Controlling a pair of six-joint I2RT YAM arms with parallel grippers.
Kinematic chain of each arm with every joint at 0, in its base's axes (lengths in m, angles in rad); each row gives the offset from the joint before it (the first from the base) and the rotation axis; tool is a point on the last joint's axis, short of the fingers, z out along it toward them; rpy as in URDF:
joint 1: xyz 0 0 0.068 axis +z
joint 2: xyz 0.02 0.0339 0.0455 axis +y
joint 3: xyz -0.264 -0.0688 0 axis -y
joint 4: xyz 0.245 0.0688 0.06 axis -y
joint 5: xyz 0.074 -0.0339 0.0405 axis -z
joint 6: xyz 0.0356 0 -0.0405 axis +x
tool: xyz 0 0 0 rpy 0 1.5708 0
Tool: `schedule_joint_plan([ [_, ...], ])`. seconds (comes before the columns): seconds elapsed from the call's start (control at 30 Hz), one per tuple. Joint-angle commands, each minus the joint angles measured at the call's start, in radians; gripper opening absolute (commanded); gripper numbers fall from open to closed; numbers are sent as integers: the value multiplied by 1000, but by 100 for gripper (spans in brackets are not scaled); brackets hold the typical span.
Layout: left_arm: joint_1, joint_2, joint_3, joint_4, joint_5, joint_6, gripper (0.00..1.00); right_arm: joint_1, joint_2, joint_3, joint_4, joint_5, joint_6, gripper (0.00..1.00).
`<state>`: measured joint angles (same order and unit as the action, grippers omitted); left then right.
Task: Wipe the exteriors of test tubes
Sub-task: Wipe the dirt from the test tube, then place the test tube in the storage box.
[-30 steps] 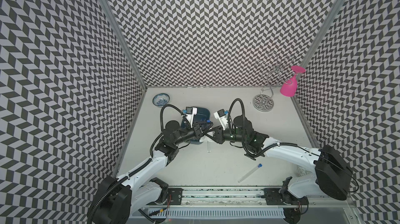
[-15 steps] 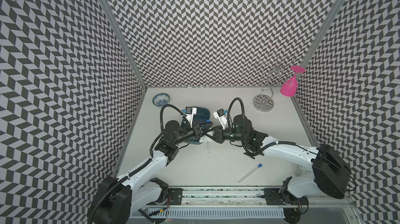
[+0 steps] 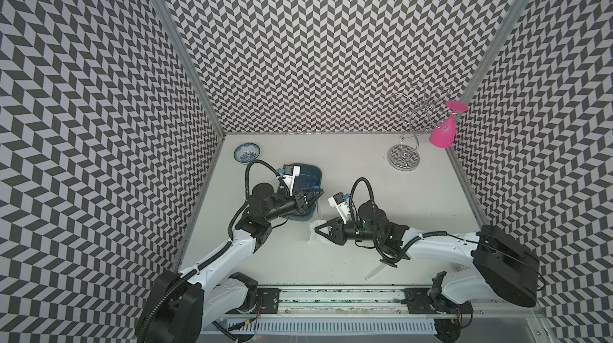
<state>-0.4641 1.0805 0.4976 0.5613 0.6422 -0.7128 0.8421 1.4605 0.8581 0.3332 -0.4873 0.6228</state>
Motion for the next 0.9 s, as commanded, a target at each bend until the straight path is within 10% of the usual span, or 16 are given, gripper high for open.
schedule_joint_plan([
  [0.0,4,-7,7,17,21,-1,19,23,-7,-78,101,7,44,19],
  [0.87,193,28,68,-92,94,90,19,225,-151,-383,143,159,184,19],
])
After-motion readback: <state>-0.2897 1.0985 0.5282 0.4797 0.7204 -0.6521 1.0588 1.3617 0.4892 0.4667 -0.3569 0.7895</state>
